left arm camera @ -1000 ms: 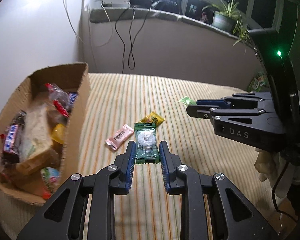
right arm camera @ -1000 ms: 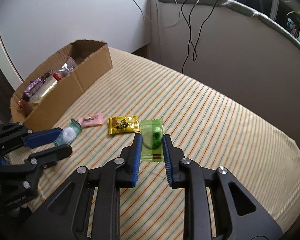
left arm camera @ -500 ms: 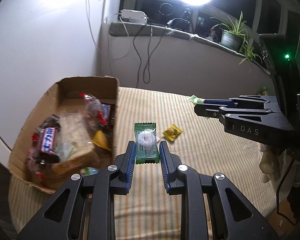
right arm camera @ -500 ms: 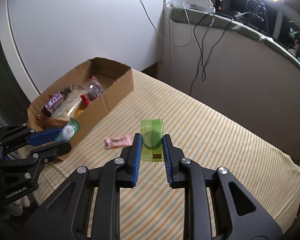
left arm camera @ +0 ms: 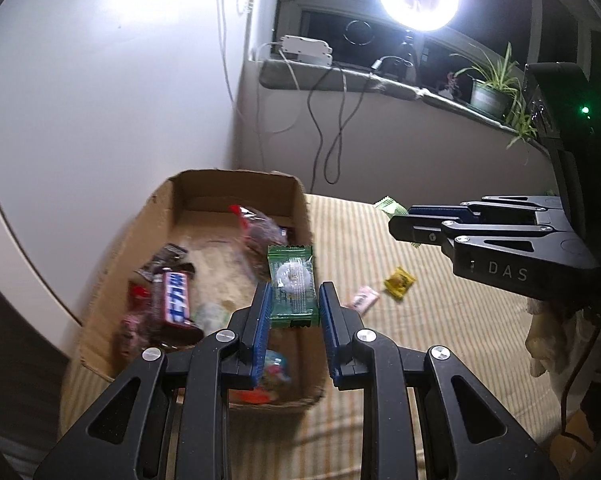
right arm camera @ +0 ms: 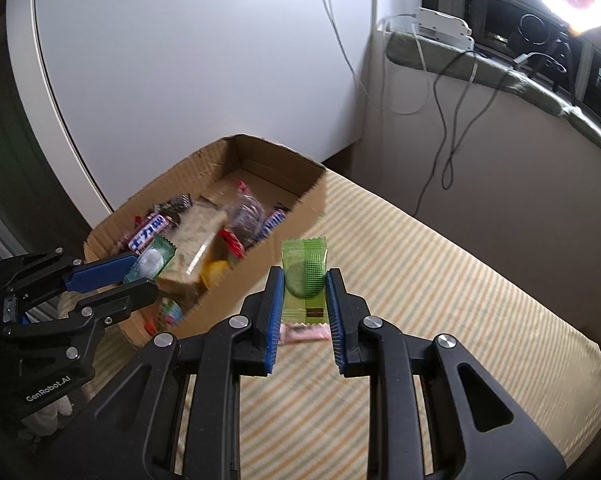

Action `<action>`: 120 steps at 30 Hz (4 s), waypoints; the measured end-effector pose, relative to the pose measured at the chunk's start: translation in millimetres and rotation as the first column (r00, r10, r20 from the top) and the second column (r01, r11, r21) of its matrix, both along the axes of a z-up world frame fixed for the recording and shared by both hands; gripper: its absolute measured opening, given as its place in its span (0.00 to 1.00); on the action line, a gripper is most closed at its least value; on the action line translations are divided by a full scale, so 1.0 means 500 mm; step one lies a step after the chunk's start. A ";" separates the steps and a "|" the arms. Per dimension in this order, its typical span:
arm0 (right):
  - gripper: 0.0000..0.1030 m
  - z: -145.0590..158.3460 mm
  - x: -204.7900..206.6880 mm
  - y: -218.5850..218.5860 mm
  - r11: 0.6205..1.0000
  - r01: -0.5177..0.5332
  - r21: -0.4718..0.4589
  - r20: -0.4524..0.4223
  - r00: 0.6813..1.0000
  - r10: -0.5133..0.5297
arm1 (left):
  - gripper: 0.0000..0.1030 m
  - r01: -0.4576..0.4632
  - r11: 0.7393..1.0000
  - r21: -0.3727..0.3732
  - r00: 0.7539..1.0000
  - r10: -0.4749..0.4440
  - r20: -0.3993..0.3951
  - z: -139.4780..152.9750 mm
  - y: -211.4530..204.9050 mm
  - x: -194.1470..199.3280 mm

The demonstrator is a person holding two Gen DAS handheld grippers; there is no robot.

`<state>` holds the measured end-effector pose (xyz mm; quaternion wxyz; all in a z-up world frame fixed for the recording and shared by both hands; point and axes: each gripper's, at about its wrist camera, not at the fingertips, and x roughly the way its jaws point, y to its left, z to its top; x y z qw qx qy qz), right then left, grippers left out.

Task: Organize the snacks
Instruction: 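Carry the mint packet and green packet with both tools over the box, then open both tools to drop the mint packet and green packet into the box, then withdraw both open tools from the box toward the pink and yellow candies, then grasp the pink candy with the left tool while the right grasps the yellow candy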

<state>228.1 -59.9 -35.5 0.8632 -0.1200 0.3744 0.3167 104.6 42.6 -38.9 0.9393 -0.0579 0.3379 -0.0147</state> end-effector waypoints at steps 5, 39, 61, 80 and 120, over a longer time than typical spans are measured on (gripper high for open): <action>0.21 -0.002 0.010 0.043 1.000 -0.020 0.008 -0.009 1.000 0.020 | 0.22 -0.029 1.000 0.005 1.000 0.029 0.001 -0.003 0.033 0.001; 0.64 -0.040 0.081 0.157 0.999 -0.030 0.018 -0.053 0.998 0.031 | 0.32 -0.096 0.995 0.006 0.995 0.096 -0.019 -0.031 0.110 0.017; 0.89 -0.009 0.080 0.089 0.997 0.061 0.042 -0.011 0.998 -0.061 | 0.74 -0.076 0.997 0.036 0.997 0.075 0.003 -0.017 0.076 0.016; 0.89 -0.021 0.094 -0.068 0.992 0.117 0.038 -0.027 0.993 -0.116 | 0.74 0.012 0.999 0.053 1.000 -0.013 0.013 0.005 -0.021 0.027; 0.55 -0.193 0.082 -0.087 0.866 -0.428 -0.259 -0.068 0.902 0.425 | 0.31 0.216 0.974 0.065 0.955 -0.197 -0.221 -0.129 -0.213 0.169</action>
